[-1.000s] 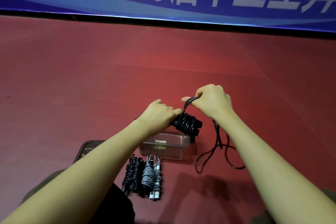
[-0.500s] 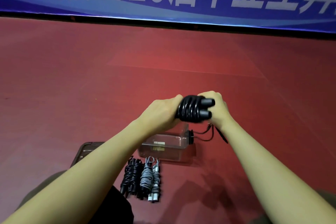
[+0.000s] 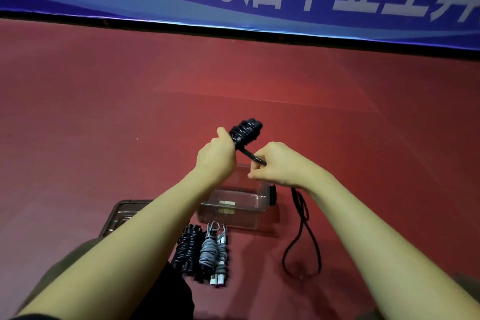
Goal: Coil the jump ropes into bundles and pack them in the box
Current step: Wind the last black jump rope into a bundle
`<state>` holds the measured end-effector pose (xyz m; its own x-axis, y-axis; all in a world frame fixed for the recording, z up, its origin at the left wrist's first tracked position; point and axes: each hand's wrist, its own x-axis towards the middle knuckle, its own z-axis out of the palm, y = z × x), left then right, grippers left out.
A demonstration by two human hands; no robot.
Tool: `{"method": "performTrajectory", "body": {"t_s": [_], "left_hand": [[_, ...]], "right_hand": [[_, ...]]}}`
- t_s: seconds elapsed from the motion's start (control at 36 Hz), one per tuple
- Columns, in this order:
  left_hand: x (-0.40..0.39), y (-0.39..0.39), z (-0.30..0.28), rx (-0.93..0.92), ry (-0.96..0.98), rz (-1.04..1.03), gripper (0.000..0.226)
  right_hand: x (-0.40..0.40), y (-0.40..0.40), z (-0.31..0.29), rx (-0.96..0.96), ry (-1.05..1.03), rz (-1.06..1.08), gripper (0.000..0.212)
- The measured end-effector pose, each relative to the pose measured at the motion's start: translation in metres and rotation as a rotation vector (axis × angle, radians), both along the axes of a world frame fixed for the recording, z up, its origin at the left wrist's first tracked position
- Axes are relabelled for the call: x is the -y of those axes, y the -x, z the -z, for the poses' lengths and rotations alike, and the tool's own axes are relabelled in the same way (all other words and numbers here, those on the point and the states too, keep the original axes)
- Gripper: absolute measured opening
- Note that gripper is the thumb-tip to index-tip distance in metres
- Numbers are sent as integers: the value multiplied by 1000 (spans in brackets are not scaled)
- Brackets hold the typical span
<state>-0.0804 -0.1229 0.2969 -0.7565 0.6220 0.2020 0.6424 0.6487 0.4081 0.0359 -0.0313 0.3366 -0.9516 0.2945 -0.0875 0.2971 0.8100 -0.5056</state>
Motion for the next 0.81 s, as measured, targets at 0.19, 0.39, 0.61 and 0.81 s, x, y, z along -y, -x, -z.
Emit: {"method": "performTrajectory", "body": {"t_s": [0.19, 0.39, 0.61, 0.81], "left_hand": [[4, 11, 17, -214, 288, 58, 16], [4, 9, 17, -473, 404, 249, 17], [6, 7, 11, -795, 103, 680, 11], [5, 8, 7, -936, -162, 737, 13]], "right_hand": [[4, -3, -17, -156, -616, -39, 20], [-7, -4, -12, -280, -792, 33, 25], [-20, -6, -11, -254, -636, 168, 22], [-29, -8, -3, -240, -483, 237, 20]]}}
